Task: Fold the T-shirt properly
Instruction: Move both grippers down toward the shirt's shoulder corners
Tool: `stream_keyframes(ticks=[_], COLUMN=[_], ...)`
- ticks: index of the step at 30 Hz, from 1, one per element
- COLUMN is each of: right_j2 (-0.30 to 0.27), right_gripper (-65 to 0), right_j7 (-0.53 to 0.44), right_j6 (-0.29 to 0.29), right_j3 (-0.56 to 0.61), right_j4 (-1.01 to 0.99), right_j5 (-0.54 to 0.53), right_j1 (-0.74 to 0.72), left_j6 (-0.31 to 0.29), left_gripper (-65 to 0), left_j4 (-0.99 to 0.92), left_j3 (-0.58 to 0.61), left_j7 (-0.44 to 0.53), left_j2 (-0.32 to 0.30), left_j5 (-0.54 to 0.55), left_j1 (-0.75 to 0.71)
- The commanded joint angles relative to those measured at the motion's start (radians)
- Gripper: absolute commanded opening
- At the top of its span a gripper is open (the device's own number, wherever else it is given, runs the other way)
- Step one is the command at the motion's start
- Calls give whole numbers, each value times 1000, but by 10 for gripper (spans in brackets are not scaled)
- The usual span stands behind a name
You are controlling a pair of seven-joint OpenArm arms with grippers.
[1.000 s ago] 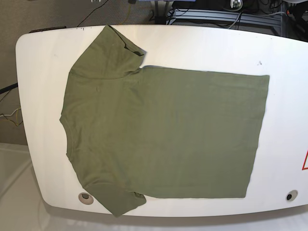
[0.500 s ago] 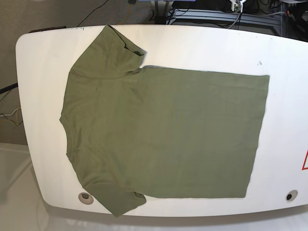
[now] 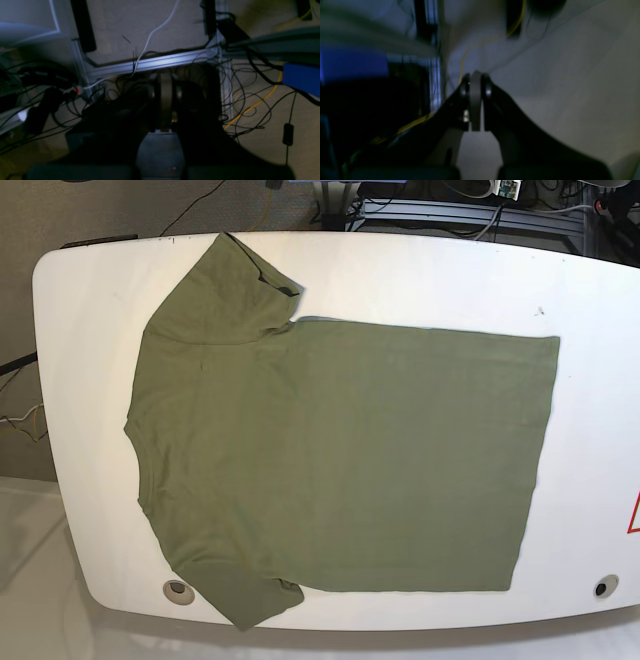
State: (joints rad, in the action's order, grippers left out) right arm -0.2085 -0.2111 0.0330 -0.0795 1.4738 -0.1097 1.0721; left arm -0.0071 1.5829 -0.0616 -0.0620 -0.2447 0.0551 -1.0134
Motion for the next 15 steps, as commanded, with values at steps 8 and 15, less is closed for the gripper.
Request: stream_keyframes(ticks=[8, 15], right_j2=[-33, 1], right_gripper=[-650, -650], right_j7=[-25, 46], right_j6=[2, 12], right_j3=[-93, -184], right_j4=[330, 565], right_j5=[-47, -116], right_j1=[52, -28], left_j6=[3, -10], left_gripper=[-650, -650], left_j4=[274, 360], left_j3=[-43, -128], left_j7=[22, 16], left_j2=[-9, -6], left_j5=[5, -29], left_j1=[-108, -64])
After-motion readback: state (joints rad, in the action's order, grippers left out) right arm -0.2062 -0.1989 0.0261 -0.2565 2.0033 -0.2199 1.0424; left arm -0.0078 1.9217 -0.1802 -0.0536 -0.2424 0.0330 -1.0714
